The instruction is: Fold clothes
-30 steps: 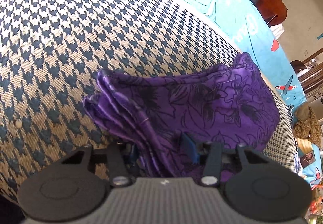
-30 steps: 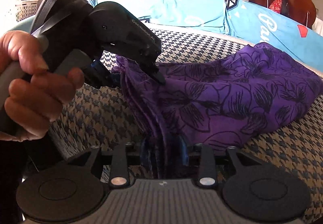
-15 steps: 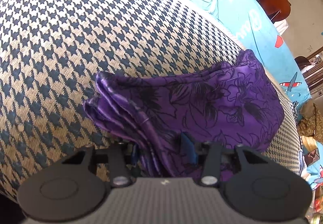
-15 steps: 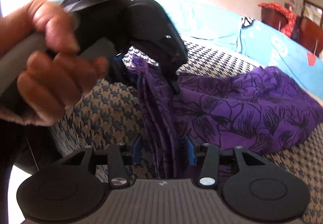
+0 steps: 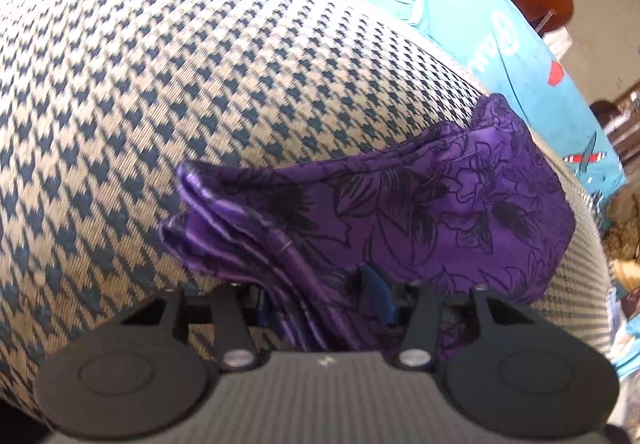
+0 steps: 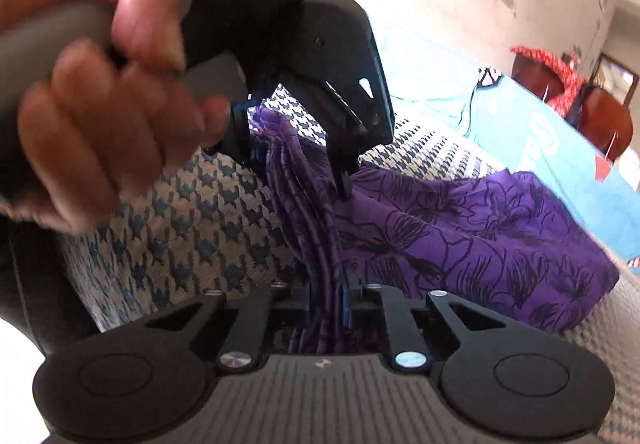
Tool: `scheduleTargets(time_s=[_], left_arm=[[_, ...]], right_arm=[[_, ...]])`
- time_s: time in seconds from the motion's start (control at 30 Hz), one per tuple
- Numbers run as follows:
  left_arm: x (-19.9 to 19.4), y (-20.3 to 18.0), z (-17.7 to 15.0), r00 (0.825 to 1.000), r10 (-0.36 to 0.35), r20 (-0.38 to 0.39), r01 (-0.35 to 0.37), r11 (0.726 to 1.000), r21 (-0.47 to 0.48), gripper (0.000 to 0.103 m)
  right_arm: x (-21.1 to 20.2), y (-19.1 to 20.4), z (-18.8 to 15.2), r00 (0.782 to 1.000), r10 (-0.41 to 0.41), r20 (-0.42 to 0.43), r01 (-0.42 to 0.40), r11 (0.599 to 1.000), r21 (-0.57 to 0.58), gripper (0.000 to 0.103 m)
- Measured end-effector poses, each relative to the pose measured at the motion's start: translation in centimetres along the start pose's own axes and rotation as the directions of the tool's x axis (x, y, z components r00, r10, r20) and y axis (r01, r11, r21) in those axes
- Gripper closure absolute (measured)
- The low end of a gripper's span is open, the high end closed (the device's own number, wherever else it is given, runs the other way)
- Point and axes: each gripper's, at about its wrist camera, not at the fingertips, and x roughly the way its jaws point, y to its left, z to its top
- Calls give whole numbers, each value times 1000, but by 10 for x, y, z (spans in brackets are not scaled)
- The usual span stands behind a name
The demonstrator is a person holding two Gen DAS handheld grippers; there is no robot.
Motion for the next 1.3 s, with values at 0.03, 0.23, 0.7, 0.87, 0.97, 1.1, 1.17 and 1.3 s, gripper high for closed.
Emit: scheduleTargets(time_s=[0.03, 0.23, 0.7, 0.87, 0.97, 1.1, 1.17, 1.3], left_arm=[[1, -2, 1, 1000, 4, 5, -4, 1000, 21, 67], [-8, 5, 15, 999, 14, 43, -15, 1000, 13, 88], [-56, 31, 80, 986, 78, 146, -85, 995, 45, 88], [-68, 48, 106, 978, 122, 172, -131, 991, 42, 88], [-60, 59, 117, 972, 176, 154, -180, 984, 14, 84], [-37, 77, 116, 950, 295, 101, -292, 956, -38, 74], [-31, 82, 112, 932, 350, 93, -346, 936, -62, 68], [-40, 82, 110, 924, 360, 133, -353, 933, -73, 54]], right_arm=[[-1, -2, 2, 1000, 12, -1, -12, 1000, 16, 89], [-8, -16, 15, 993, 114, 1, -113, 982, 153, 89], [8, -25, 76, 934, 340, 110, -357, 880, 312, 89], [25, -24, 100, 891, 424, 161, -453, 822, 345, 89], [39, -21, 109, 871, 462, 167, -490, 797, 352, 89], [61, -11, 111, 872, 478, 102, -484, 812, 327, 84], [59, -19, 110, 877, 469, 102, -475, 818, 324, 82], [54, -35, 106, 888, 448, 103, -457, 830, 320, 80]])
